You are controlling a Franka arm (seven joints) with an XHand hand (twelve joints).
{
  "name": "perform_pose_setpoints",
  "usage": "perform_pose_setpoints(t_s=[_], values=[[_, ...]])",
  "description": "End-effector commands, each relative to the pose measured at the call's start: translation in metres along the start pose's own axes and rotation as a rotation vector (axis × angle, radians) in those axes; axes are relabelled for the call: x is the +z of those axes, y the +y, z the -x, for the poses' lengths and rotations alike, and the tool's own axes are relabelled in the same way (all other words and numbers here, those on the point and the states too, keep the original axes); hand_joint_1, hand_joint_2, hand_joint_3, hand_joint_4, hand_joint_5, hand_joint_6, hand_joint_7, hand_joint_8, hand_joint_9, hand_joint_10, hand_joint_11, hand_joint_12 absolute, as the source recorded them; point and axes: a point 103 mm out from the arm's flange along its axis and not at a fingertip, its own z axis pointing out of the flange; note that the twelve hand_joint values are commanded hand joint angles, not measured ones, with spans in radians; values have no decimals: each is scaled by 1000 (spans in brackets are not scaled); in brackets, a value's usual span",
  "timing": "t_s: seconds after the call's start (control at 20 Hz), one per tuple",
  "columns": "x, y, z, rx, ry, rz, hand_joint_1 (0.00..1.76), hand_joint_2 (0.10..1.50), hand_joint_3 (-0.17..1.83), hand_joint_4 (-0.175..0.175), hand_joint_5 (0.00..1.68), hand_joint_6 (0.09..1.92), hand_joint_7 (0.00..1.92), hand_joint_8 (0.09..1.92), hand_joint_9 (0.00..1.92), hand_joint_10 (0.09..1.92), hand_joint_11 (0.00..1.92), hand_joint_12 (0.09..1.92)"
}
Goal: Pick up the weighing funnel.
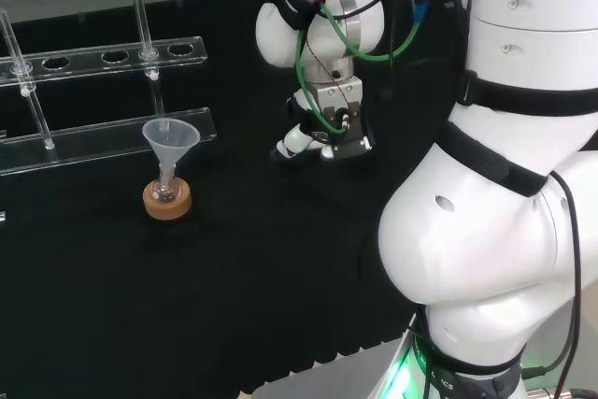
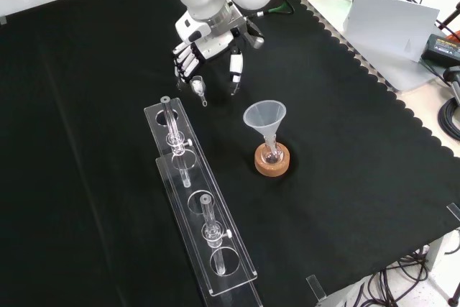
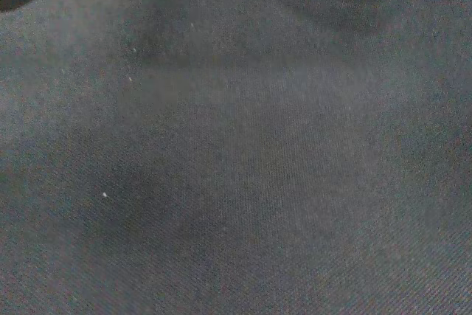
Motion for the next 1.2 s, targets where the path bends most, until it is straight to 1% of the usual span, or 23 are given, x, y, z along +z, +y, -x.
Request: perform_pose_setpoints(t_s=[0.05, 0.15, 0.2, 0.3, 0.5, 0.8, 0.95, 1.2], values=[[13, 2, 11, 26, -21, 23, 714, 614, 269, 36, 503, 87, 557, 411, 340, 614, 0, 1323], [16, 3, 19, 31, -14, 34, 728, 579, 351, 39, 541, 87, 600, 400, 372, 598, 0, 1350], [17, 3, 22, 35, -21, 39, 728, 570, 370, 41, 557, 87, 611, 399, 383, 596, 0, 1355], [18, 2, 29, 44, -27, 51, 725, 562, 387, 46, 584, 87, 623, 398, 397, 597, 0, 1360], [18, 5, 38, 45, -31, 62, 742, 560, 401, 51, 619, 87, 648, 404, 418, 598, 0, 1363], [20, 16, 45, 41, -27, 63, 799, 537, 479, 58, 690, 87, 724, 393, 481, 565, 0, 1375], [19, 21, 46, 37, -25, 73, 811, 532, 495, 62, 727, 87, 775, 401, 508, 560, 0, 1376], [20, 27, 48, 37, -19, 73, 827, 523, 521, 70, 770, 87, 854, 399, 558, 543, 0, 1386]])
